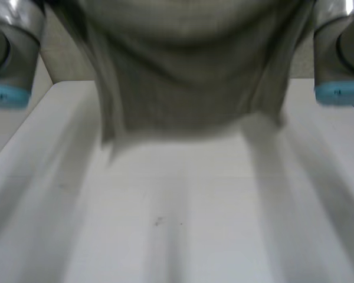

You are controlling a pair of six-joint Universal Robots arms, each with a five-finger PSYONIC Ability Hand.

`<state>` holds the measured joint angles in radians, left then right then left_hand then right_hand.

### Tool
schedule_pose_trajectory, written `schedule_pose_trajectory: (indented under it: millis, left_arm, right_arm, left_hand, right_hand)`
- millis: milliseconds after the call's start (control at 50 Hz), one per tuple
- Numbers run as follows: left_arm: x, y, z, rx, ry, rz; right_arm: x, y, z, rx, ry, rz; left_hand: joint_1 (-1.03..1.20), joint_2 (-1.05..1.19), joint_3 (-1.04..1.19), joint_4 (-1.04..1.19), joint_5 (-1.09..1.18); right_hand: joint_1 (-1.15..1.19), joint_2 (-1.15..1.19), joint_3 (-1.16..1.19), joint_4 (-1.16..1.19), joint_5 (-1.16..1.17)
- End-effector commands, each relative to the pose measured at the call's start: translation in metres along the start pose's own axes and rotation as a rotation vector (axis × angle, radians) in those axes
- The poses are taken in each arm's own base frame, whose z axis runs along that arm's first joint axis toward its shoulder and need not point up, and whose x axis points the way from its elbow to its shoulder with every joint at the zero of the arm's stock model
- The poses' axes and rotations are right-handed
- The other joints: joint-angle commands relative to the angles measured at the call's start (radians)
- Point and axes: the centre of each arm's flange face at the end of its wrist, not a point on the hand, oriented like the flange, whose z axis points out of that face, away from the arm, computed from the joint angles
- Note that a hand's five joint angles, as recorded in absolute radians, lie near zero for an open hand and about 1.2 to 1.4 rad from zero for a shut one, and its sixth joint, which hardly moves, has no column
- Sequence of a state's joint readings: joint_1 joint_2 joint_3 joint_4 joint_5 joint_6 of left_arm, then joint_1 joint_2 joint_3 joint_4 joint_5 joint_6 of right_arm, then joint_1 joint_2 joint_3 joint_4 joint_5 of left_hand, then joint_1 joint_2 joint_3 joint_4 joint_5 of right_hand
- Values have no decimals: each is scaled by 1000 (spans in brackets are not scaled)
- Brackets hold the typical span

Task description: Fold the laundry

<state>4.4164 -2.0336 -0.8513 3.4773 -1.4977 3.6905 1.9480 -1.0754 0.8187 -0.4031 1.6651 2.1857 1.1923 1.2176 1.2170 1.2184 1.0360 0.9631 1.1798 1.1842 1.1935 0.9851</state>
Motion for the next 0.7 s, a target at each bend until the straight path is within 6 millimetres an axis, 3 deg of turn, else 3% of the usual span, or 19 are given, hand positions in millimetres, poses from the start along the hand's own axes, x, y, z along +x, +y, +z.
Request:
schedule_pose_trajectory:
  millis: [20, 120, 140, 160, 200, 220, 240, 260, 280, 300, 320, 380, 400, 420, 460, 500, 540, 600, 700]
  left_arm:
    - [-35, -30, 17, 189, -186, -145]
    - [-15, 10, -5, 36, -110, -171]
    - [-6, 27, -16, -27, -83, -171]
    - [-6, 27, -16, -28, -83, -171]
    - [12, 64, -45, -160, -26, -174]
    - [12, 65, -46, -161, -26, -174]
    - [24, 84, -64, -231, 14, -177]
    - [35, 99, -81, -280, 63, -185]
    - [36, 99, -81, -280, 63, -185]
    - [50, 113, -100, -319, 121, -195]
    - [66, 130, -120, -356, 180, -202]
    - [79, 143, -138, -384, 229, -209]
    - [89, 153, -155, -410, 266, -210]
    - [96, 160, -169, -431, 297, -206]
    - [96, 160, -169, -431, 297, -206]
    - [104, 171, -194, -493, 353, -168]
    - [102, 174, -202, -528, 371, -140]
    - [88, 169, -213, -596, 398, -83]
    - [62, 146, -231, -715, 446, -30]
  right_arm:
    - [17, -18, 1, 133, 120, 74]
    - [-9, 5, -27, 59, 1, 101]
    - [-9, 6, -27, 59, 1, 101]
    - [-17, 13, -38, 36, -45, 103]
    - [-29, 21, -51, 14, -103, 104]
    - [-42, 32, -65, -15, -166, 102]
    - [-56, 42, -84, -45, -242, 107]
    - [-56, 42, -84, -46, -242, 107]
    - [-70, 52, -104, -77, -322, 120]
    - [-70, 52, -104, -78, -323, 120]
    - [-85, 63, -124, -108, -403, 133]
    - [-112, 88, -162, -178, -551, 149]
    - [-122, 98, -179, -217, -610, 152]
    - [-122, 98, -179, -217, -611, 152]
    - [-133, 110, -205, -298, -696, 156]
    - [-135, 114, -215, -336, -741, 151]
    - [-134, 117, -220, -371, -765, 152]
    - [-123, 119, -224, -441, -809, 150]
    - [-90, 100, -228, -537, -888, 157]
  left_hand:
    - [204, 179, 179, 178, 186]
    - [204, 179, 179, 178, 186]
    - [204, 179, 179, 178, 186]
    - [204, 179, 179, 178, 186]
    - [204, 179, 179, 178, 186]
    - [204, 179, 179, 178, 186]
    - [204, 179, 179, 178, 186]
    - [204, 179, 179, 178, 186]
    - [204, 179, 179, 178, 186]
    - [204, 179, 179, 178, 186]
    - [204, 179, 179, 178, 186]
    - [204, 179, 179, 178, 186]
    - [204, 179, 179, 178, 186]
    - [204, 179, 179, 178, 186]
    - [204, 179, 179, 178, 186]
    - [204, 179, 179, 178, 186]
    - [204, 179, 179, 178, 186]
    - [204, 179, 179, 178, 186]
    - [204, 179, 179, 178, 186]
  right_hand:
    - [433, 216, 212, 203, 237]
    - [433, 216, 212, 203, 237]
    - [433, 216, 212, 203, 237]
    - [433, 216, 212, 203, 237]
    - [433, 216, 212, 203, 237]
    - [433, 216, 212, 203, 237]
    - [433, 216, 212, 203, 237]
    - [433, 216, 212, 203, 237]
    - [433, 216, 212, 203, 237]
    - [433, 216, 212, 203, 237]
    - [433, 216, 212, 203, 237]
    - [433, 216, 212, 203, 237]
    - [433, 216, 212, 203, 237]
    - [433, 216, 212, 203, 237]
    - [433, 216, 212, 203, 237]
    - [433, 216, 212, 203, 237]
    - [433, 216, 212, 203, 237]
    - [433, 216, 212, 203, 237]
    - [433, 216, 212, 203, 237]
